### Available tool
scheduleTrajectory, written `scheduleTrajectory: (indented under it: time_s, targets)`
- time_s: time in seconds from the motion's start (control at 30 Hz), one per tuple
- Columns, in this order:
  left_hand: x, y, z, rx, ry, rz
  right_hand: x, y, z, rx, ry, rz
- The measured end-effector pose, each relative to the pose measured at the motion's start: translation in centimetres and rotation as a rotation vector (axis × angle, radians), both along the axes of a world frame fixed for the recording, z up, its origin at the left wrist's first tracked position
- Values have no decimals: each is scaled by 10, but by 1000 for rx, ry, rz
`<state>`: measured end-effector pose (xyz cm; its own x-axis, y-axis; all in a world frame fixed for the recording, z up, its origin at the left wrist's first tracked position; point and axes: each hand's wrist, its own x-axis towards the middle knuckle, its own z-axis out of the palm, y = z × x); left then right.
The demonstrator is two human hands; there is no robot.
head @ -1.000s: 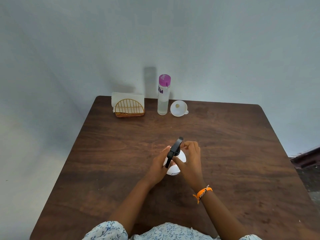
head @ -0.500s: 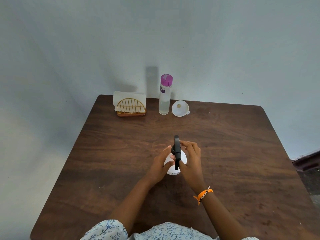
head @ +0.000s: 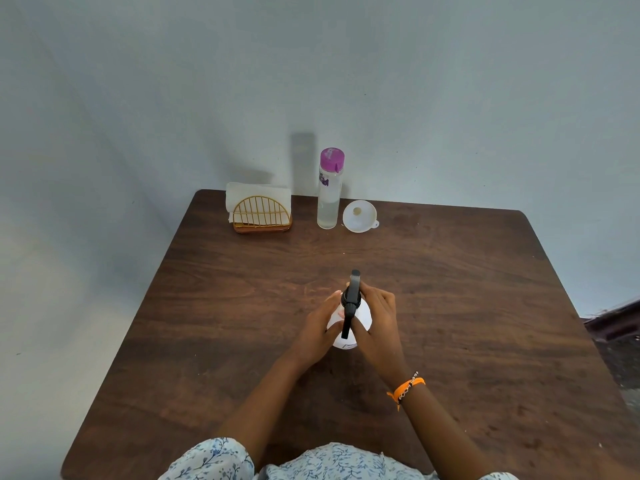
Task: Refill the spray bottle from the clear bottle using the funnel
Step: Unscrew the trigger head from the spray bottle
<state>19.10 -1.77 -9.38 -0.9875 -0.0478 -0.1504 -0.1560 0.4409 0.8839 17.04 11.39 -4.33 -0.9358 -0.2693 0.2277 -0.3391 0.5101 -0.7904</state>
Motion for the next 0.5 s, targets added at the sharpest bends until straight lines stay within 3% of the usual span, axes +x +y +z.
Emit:
scheduleTrajectory:
  time_s: [0.27, 0.5]
  targets:
    - [0, 0, 1, -13, 10, -19, 2, -4, 9, -4, 10, -15]
    - [2, 1, 9, 17, -21, -17, -1, -9, 39, -126, -79, -24]
